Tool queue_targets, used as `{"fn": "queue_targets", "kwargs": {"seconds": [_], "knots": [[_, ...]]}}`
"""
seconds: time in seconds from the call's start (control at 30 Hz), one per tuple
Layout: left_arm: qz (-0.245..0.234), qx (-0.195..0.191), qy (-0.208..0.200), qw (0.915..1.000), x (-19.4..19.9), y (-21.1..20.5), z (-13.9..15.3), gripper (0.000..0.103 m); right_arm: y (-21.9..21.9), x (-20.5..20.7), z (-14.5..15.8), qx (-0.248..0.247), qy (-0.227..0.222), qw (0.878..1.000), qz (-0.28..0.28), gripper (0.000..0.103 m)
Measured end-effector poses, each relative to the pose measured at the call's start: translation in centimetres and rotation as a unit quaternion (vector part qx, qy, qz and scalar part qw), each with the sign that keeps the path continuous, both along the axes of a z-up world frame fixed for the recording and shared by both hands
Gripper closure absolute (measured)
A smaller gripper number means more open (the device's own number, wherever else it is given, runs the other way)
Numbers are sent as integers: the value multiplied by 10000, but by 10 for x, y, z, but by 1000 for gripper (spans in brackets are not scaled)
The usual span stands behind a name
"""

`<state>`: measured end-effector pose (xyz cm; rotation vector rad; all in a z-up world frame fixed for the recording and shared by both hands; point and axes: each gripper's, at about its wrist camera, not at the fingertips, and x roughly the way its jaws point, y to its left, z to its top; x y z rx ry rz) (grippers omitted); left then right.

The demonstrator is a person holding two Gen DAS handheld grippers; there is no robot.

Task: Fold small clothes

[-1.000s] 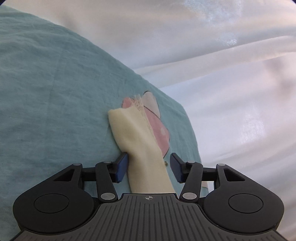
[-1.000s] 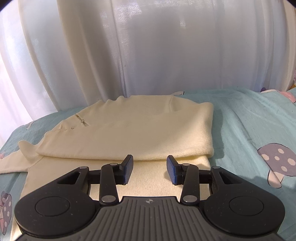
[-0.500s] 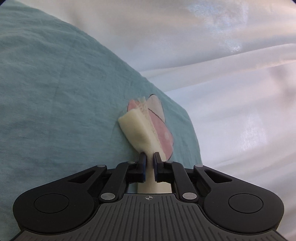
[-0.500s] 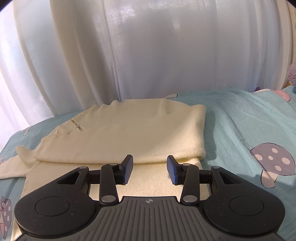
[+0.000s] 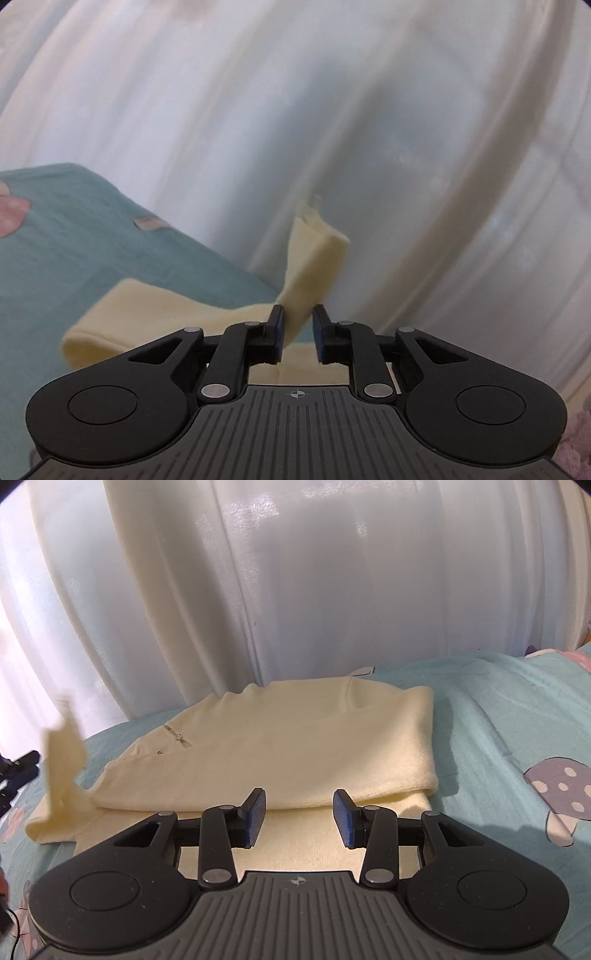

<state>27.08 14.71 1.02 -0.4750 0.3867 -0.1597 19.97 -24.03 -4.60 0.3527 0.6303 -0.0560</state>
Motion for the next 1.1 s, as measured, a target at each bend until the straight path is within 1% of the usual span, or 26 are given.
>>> {"fn": "queue_targets", "kwargs": {"seconds": [0.03, 0.07, 0.1, 0.13, 0.2, 0.23, 0.3, 0.33, 0.37, 0.43, 0.5, 0.57, 0.63, 0.67, 0.7, 0.73, 0.77, 0.83, 0.87, 0.93, 1.0, 1.07, 1.1], "knots": [[-63, 67, 67, 9999, -3, -16, -8, 73, 2, 5, 0, 100, 19, 9999, 93, 63], [13, 105, 174, 9998, -6, -28, -16, 68, 4, 10, 1, 186, 33, 9996, 208, 63], [168, 134, 344, 9992, -8, -36, -26, 65, 8, 16, 2, 248, 38, 9991, 344, 63], [298, 153, 455, 9984, -11, -40, -34, 64, 11, 21, 3, 267, 20, 9985, 470, 63], [597, 258, 653, 9957, -15, -41, -47, 62, 26, 37, 6, 211, -40, 9960, 866, 61], [688, 400, 765, 9939, -18, -40, -52, 60, 34, 46, 6, 198, -44, 9944, 1041, 60], [824, 679, 848, 9907, -20, -38, -57, 58, 50, 66, 4, 265, 29, 9902, 1370, 59], [895, 717, 863, 9896, -21, -36, -58, 55, 61, 78, 0, 350, 94, 9871, 1557, 59], [998, 711, 876, 9886, -23, -32, -59, 51, 71, 89, -3, 454, 158, 9839, 1721, 59], [1226, 657, 897, 9862, -27, -20, -63, 48, 90, 111, -10, 652, 322, 9784, 1935, 60], [1461, 463, 1037, 9827, -27, -11, -69, 48, 107, 130, -16, 816, 452, 9737, 2077, 61], [1647, 260, 1007, 9808, -33, -5, -70, 48, 124, 145, -23, 904, 535, 9705, 2172, 61], [1756, 188, 989, 9793, -34, -3, -72, 48, 134, 155, -28, 938, 533, 9704, 2162, 62], [1797, 135, 973, 9788, -37, -1, -72, 48, 138, 158, -28, 976, 486, 9701, 2167, 64], [1858, 91, 960, 9779, -38, 0, -73, 48, 142, 161, -29, 1025, 506, 9688, 2201, 70], [1888, 47, 945, 9774, -39, 2, -74, 48, 146, 164, -30, 1076, 541, 9675, 2224, 72], [1895, 37, 941, 9773, -39, 2, -74, 48, 150, 168, -31, 1108, 569, 9667, 2237, 77], [1902, 67, 952, 9771, -36, 1, -74, 48, 155, 168, -33, 1040, 549, 9669, 2264, 85], [1893, 92, 961, 9772, -33, -1, -74, 48, 158, 169, -33, 949, 546, 9675, 2281, 95], [1888, 101, 962, 9772, -32, -2, -74, 48, 160, 165, -28, 721, 452, 9697, 2289, 97], [1892, 157, 979, 9769, -33, -3, -73, 48, 157, 152, -12, 109, 66, 9780, 2084, 97], [1933, 411, 1075, 9744, -33, -9, -69, 48, 140, 133, 3, -236, -295, 9817, 1866, 97], [1930, 545, 1121, 9732, -31, -11, -66, 48, 128, 124, 8, -342, -395, 9836, 1728, 97]]}}
